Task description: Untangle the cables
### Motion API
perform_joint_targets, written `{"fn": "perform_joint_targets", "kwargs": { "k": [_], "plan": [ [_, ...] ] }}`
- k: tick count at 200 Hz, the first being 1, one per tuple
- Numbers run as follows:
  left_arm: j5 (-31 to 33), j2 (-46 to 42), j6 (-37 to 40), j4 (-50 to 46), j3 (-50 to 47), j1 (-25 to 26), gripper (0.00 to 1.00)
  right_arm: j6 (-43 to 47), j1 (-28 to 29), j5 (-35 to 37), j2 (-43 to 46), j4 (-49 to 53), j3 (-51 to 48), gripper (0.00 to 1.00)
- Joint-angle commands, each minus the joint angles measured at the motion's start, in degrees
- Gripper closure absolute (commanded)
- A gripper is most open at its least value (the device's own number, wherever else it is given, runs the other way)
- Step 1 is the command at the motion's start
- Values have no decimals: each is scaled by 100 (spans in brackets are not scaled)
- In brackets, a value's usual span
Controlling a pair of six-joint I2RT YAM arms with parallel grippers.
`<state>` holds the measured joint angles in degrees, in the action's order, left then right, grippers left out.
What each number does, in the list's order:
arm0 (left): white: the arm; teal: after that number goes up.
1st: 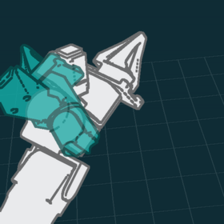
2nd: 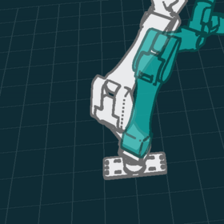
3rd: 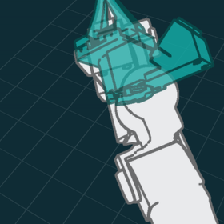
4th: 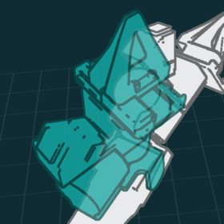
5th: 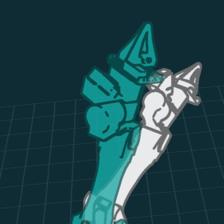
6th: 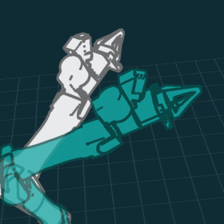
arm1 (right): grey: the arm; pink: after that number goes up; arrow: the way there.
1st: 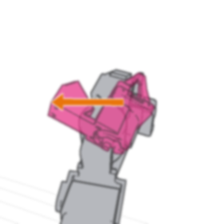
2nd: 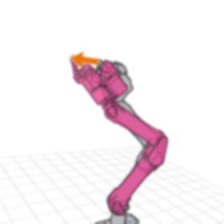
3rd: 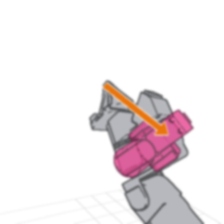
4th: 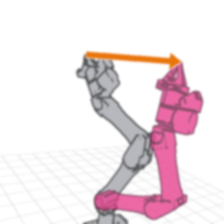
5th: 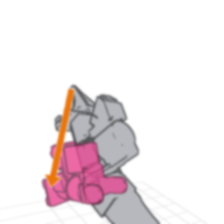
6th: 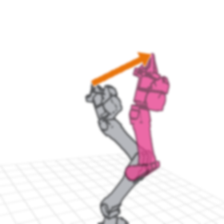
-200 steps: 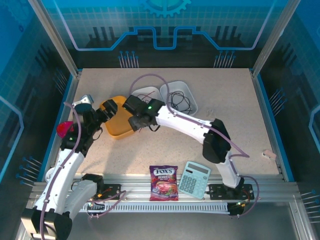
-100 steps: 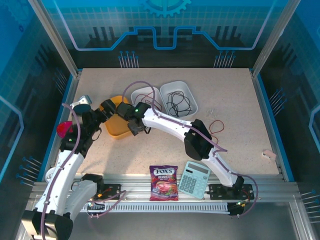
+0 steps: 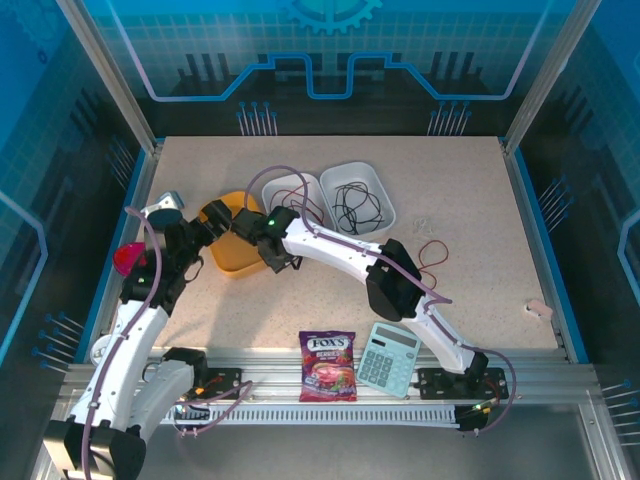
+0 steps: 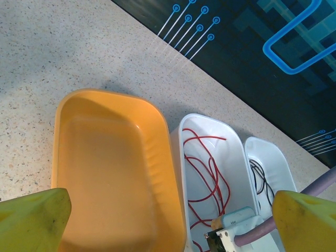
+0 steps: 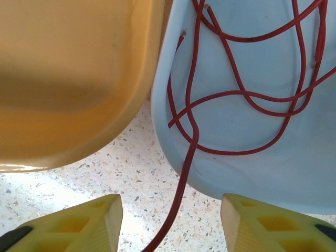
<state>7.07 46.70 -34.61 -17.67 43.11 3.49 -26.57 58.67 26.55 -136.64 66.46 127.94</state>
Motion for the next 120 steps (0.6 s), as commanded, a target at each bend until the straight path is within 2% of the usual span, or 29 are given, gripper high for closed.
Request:
{"fn": "perform_joint_targets", "kwargs": {
  "k": [1, 35, 80, 93, 120],
  "plan": [
    [-21, -73, -81, 105, -36, 2, 1, -63, 131, -64, 86, 205, -121, 49],
    [-21, -61, -82, 132, -21, -1, 1, -129, 135, -39, 98, 263, -275, 58],
    [-34, -29, -83, 153, 4, 2, 1, -133, 131, 69, 198, 319, -289, 80],
    [-37, -22, -82, 154, 3, -2, 1, -138, 133, 145, 273, 362, -287, 92],
    [-51, -27, -78, 150, 8, -8, 1, -166, 131, 300, 536, 568, -252, 98]
  ]
}}
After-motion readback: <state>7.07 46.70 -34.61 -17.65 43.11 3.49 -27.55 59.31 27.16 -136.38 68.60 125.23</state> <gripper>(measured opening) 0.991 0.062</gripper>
